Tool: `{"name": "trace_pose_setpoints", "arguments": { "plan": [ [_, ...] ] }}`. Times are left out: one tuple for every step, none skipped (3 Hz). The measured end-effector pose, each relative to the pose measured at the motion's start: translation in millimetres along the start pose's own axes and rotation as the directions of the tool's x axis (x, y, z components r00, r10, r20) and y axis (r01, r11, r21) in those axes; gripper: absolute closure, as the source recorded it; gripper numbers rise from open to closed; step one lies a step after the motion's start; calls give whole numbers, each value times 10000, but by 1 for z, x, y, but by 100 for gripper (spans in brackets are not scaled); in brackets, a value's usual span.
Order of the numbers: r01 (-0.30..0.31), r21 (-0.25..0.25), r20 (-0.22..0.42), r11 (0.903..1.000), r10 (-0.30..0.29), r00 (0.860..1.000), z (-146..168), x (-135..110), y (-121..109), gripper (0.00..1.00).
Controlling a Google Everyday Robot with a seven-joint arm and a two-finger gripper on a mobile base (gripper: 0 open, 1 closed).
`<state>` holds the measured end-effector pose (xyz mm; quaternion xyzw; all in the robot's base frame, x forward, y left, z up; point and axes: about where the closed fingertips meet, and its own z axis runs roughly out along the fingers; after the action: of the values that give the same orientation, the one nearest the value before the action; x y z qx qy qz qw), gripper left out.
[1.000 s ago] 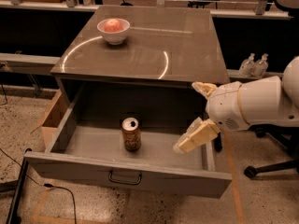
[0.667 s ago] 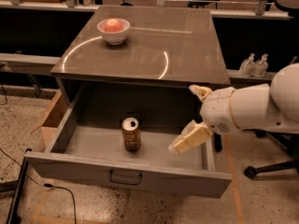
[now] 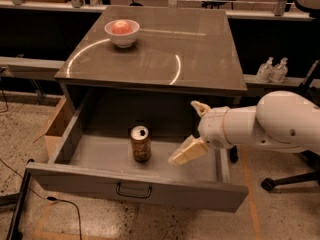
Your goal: Pick orange can from top drawer and place on counter
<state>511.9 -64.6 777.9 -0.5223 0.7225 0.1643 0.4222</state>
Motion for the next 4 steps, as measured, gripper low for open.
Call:
{"name": "trace_pose_setpoints", "arguments": {
  "plan": [
    [-46,-284,149,9996,51,9999,30,11,-2,0],
    [-250,-523,359,9983,269,9990,56,19,-3,0],
    [-344,-830,643,9960,398,9971,85,22,-4,0],
    [-348,-1149,899,9928,453,9949,106,20,-2,0]
  ]
}}
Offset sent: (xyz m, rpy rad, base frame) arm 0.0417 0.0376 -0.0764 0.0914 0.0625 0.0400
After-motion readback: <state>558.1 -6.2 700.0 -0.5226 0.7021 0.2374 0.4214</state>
